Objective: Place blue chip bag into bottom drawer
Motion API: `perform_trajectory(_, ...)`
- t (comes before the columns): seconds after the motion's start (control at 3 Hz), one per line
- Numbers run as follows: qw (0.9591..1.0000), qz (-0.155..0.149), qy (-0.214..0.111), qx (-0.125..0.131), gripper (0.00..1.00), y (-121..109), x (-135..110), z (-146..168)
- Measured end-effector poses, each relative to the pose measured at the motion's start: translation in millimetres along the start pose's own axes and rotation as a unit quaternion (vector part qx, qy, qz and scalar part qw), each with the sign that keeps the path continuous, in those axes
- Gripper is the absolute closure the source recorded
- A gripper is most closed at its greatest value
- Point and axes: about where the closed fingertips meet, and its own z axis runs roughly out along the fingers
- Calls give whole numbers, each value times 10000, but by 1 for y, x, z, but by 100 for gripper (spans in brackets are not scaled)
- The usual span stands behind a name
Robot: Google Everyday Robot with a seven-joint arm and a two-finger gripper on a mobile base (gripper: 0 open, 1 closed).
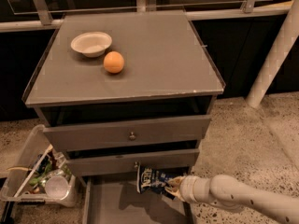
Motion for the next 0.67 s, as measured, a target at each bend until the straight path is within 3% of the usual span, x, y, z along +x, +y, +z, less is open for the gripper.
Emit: perform_trajectory(0.67, 9997, -211, -78, 18, 100, 15, 43, 53)
